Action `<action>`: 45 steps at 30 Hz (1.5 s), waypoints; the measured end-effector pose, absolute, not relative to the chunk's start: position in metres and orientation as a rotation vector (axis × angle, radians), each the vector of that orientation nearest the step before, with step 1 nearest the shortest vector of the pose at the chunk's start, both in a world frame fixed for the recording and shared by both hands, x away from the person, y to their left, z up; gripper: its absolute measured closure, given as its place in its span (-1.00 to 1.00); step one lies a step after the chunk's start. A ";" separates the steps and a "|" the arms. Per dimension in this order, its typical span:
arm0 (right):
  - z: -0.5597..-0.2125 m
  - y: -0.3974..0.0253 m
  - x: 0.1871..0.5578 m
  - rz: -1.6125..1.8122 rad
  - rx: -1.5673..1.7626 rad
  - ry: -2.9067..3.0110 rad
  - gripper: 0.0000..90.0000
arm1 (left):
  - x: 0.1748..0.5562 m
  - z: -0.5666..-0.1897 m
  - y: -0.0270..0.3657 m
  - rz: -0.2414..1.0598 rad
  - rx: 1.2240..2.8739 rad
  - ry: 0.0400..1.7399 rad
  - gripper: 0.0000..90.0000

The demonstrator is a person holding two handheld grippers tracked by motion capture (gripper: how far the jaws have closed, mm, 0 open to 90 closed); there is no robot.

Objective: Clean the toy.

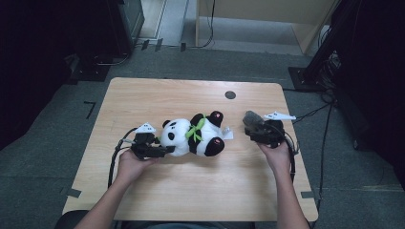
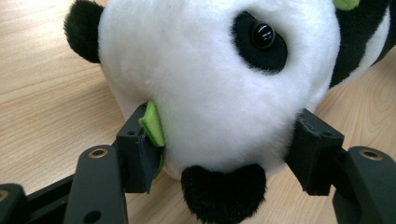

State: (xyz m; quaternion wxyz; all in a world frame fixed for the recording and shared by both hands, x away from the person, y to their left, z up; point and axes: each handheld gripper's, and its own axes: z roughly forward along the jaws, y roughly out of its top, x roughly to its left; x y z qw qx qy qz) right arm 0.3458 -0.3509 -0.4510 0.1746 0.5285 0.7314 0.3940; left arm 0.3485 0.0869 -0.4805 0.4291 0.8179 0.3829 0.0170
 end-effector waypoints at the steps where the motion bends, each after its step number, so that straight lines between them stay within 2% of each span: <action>1: -0.451 -0.347 0.344 1.132 1.485 2.085 -0.17 | 0.350 -0.480 0.087 0.030 2.039 0.967 -0.21; 25: -0.432 -0.290 0.298 1.300 1.211 2.249 -0.13 | 0.362 -0.475 0.089 -0.021 2.006 1.012 -0.16; 36: -0.445 -0.259 0.301 1.356 1.111 2.325 -0.13 | 0.360 -0.475 0.086 -0.011 2.015 1.001 -0.16; 45: -0.455 -0.243 0.304 1.326 1.023 2.234 0.04 | 0.360 -0.477 0.085 -0.021 2.001 1.010 -0.16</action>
